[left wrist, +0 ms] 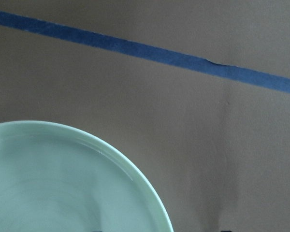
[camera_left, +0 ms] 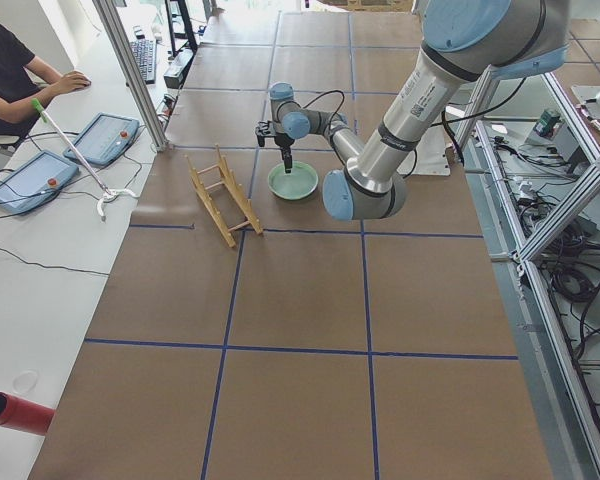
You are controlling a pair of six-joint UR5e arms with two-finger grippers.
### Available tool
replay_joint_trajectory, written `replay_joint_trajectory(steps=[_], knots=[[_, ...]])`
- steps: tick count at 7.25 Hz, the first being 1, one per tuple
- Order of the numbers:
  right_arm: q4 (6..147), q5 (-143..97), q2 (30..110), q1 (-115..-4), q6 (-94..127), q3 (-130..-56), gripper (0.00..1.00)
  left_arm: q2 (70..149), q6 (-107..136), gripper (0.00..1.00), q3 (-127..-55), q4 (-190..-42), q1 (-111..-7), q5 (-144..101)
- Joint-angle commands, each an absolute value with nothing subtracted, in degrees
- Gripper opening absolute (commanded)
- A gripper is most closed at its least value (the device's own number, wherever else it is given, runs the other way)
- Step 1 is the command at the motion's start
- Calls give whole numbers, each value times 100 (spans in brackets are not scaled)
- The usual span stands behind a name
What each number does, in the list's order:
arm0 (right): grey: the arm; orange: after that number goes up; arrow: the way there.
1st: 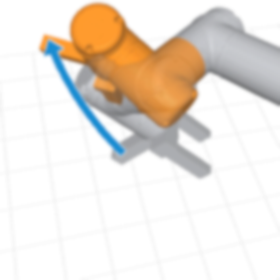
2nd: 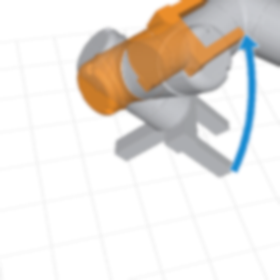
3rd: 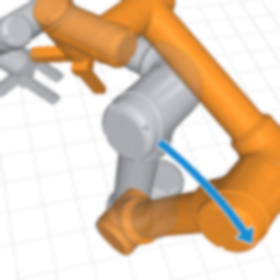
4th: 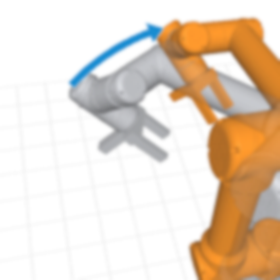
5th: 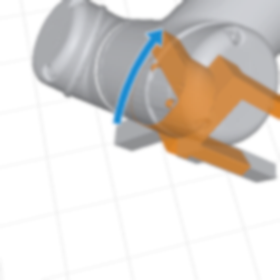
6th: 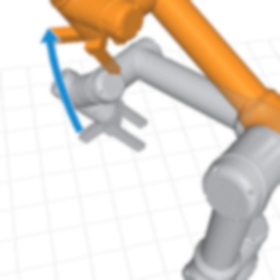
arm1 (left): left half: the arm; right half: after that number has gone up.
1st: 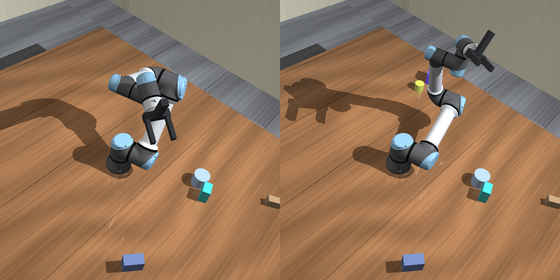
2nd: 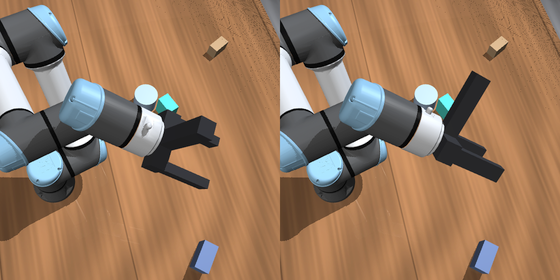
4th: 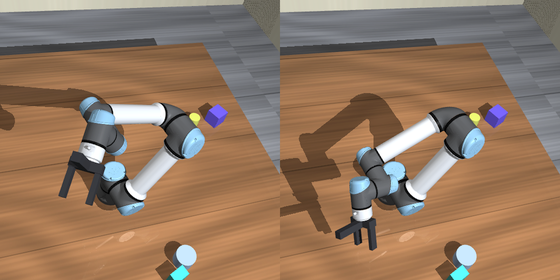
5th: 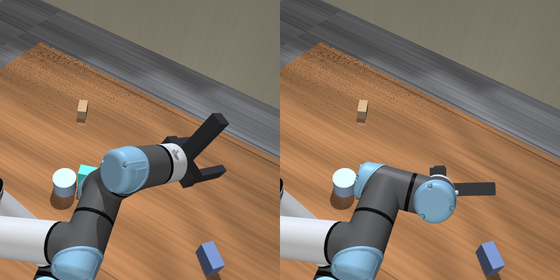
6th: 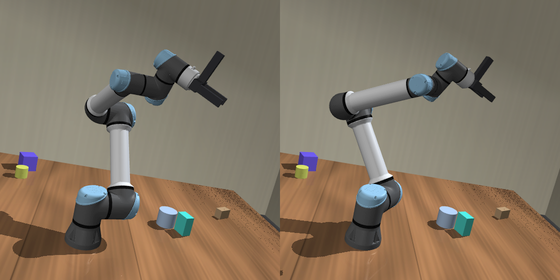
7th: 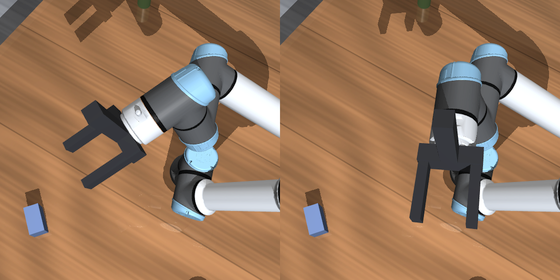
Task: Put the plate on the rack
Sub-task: 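Close the left gripper on the plate's edge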
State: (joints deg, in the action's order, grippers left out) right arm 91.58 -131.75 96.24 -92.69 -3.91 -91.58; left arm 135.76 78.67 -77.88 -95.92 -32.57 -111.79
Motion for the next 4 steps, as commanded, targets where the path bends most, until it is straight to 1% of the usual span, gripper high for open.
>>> replay_joint_trajectory(steps=[1, 4], knots=[[9158, -13175, 9624, -9264, -396, -9158, 100, 13562, 7866, 0, -7813, -9615, -3243, -11197], [9158, -13175, 9633, -9272, -395, -9158, 100, 13579, 7875, 0, -7918, -9598, -3252, -11224]])
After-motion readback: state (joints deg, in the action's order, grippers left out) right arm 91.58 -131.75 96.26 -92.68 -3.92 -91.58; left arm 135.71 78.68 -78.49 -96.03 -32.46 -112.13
